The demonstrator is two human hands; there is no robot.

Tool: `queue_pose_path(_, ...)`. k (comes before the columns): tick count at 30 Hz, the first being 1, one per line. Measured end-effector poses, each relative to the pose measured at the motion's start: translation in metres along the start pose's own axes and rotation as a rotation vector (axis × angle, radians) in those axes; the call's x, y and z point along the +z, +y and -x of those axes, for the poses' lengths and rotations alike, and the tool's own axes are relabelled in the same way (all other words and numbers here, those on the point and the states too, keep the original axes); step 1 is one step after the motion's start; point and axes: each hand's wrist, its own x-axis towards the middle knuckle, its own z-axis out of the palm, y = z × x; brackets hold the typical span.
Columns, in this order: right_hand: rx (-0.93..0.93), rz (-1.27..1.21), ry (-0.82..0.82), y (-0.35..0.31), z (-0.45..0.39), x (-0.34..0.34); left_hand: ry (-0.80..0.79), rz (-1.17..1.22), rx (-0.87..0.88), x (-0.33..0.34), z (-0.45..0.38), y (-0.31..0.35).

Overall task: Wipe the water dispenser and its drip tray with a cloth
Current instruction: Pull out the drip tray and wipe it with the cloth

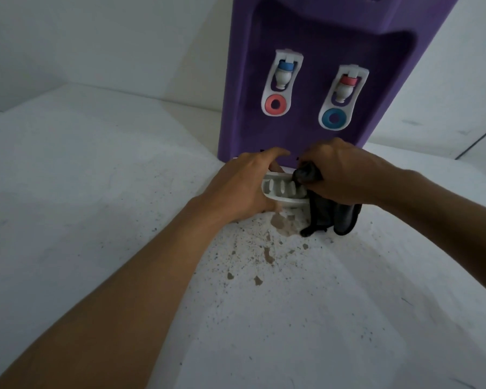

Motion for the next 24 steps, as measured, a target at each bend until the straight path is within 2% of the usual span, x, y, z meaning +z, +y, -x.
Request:
queue_pose_path(4,-0.016,0.100,0.001,-0.007,-0.006,0.002,0.008,-0.006,0.003,0.001,0.001,0.002)
queue_pose_path(10,-0.011,-0.268,0.060,-0.004,-0.005,0.007,0.019,0.018,0.017,0.002,0.001,0.003)
queue_pose_path(18,-0.199,-0.288,0.210,-0.006,0.003,0.019,0.011,0.031,-0.019,0.002,0.001,0.000)
queue_pose_path(24,-0.165,-0.364,0.356,-0.004,0.012,0.035,0.018,0.024,0.000,0.002,0.000,0.002)
